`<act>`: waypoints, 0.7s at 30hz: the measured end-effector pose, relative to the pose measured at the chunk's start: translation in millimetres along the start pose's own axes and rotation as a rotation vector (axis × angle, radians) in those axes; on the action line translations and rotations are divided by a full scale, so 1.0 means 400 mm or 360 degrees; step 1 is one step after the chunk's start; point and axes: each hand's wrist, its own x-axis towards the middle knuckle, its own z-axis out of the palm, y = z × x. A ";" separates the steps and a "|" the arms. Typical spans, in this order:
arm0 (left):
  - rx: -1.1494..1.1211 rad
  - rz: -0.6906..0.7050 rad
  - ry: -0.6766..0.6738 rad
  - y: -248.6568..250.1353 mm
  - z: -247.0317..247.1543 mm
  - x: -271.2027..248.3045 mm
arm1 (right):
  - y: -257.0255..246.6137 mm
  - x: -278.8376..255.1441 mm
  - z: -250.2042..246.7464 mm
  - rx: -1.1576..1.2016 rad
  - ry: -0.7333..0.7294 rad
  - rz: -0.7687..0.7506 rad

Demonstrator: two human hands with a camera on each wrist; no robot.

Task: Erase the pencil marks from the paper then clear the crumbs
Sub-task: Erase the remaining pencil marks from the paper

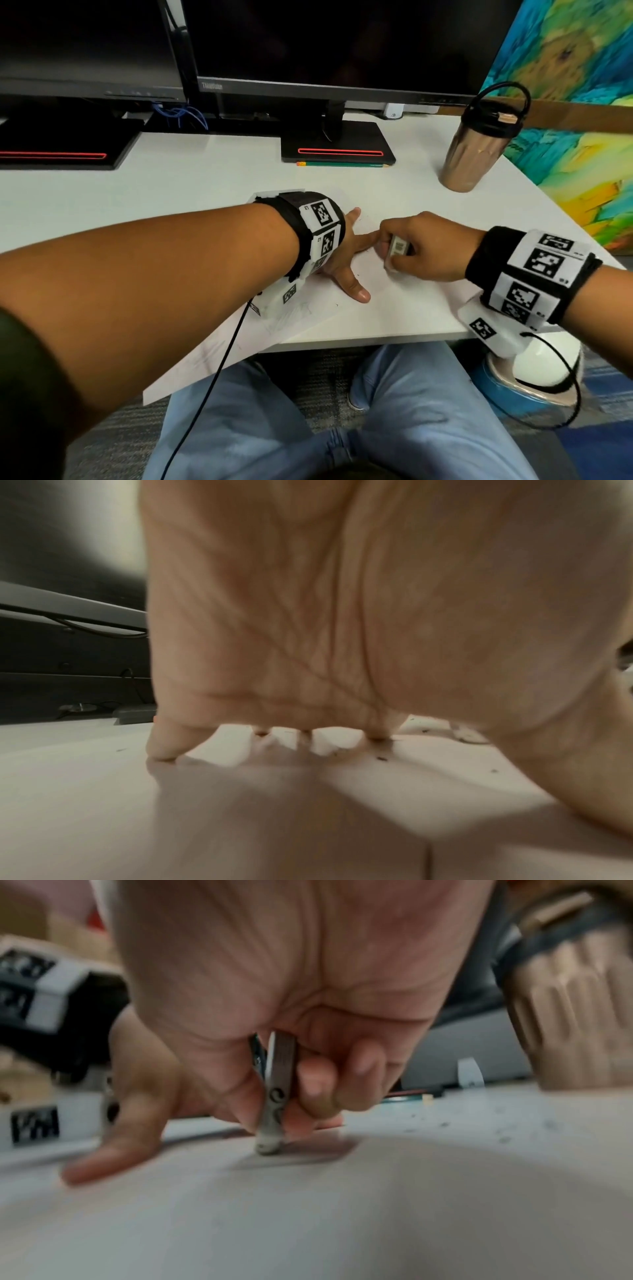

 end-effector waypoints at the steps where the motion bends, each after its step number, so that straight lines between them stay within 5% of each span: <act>1: 0.0010 -0.0003 -0.0011 -0.001 -0.001 0.000 | -0.007 -0.003 0.006 -0.0011 -0.0021 -0.0032; 5: 0.0015 -0.0013 -0.0030 0.001 -0.003 -0.001 | -0.009 -0.010 0.013 0.0054 -0.0030 -0.0043; 9: 0.0005 -0.0018 -0.0020 0.001 -0.004 -0.005 | 0.049 -0.004 -0.026 -0.0160 0.0137 0.0110; 13: -0.0082 -0.0018 -0.0011 -0.017 -0.005 -0.006 | 0.071 -0.020 -0.057 0.0024 0.0328 0.0110; 21: 0.0006 -0.0008 -0.0024 0.029 -0.026 0.024 | 0.039 0.006 -0.021 -0.0048 0.0160 0.0155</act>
